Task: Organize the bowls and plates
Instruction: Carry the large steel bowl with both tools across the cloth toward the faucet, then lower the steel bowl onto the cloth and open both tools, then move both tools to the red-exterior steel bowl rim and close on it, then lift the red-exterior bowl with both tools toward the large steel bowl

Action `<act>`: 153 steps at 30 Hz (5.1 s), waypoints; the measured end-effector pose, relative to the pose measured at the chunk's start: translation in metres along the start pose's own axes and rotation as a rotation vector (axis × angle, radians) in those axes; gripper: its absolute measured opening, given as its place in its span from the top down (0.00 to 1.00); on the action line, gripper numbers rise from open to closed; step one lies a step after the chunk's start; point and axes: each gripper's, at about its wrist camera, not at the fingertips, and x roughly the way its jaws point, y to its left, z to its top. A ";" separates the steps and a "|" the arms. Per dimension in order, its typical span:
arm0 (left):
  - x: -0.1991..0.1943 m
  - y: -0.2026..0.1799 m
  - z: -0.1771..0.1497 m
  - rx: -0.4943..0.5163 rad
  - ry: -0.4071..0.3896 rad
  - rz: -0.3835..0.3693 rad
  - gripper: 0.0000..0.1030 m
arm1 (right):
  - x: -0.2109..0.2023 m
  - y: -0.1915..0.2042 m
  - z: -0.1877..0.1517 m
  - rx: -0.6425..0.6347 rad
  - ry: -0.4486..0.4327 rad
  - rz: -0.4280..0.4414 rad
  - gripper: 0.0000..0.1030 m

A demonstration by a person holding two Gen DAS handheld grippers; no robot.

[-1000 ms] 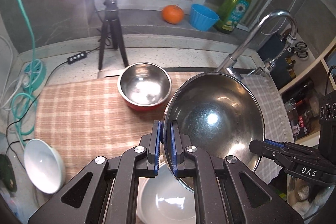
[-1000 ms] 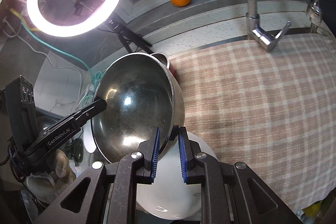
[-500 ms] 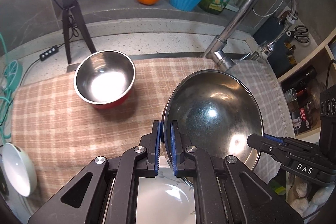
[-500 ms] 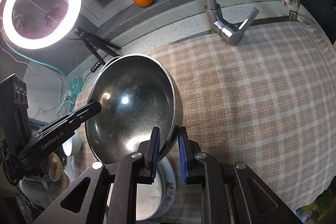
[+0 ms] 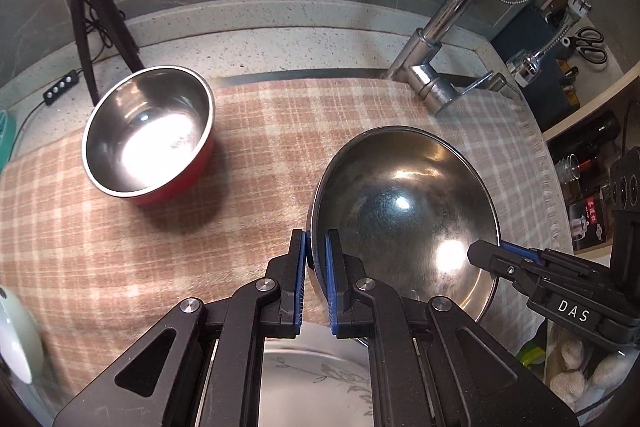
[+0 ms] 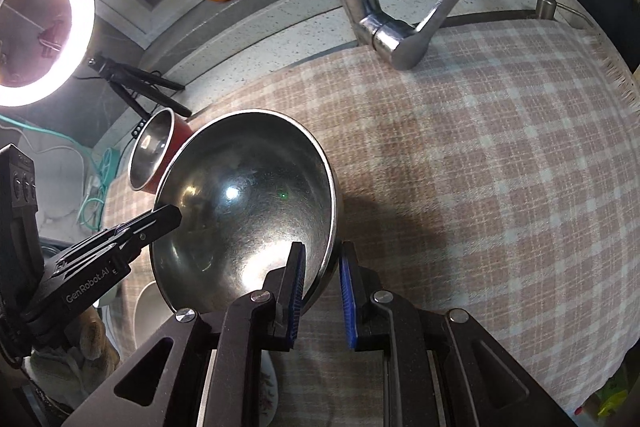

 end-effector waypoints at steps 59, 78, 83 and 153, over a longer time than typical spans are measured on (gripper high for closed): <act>-0.044 0.048 -0.016 -0.071 -0.094 -0.014 0.87 | -0.051 0.066 0.001 -0.265 -0.225 -0.146 0.77; -0.076 0.109 -0.018 -0.181 -0.153 0.021 0.87 | -0.033 0.121 0.012 -0.361 -0.190 -0.070 0.68; -0.084 0.130 -0.017 -0.221 -0.171 0.030 0.87 | -0.025 0.128 0.022 -0.336 -0.149 0.012 0.68; -0.010 0.154 0.039 -0.261 -0.078 0.074 0.94 | 0.120 0.179 0.093 -0.318 0.117 0.024 0.92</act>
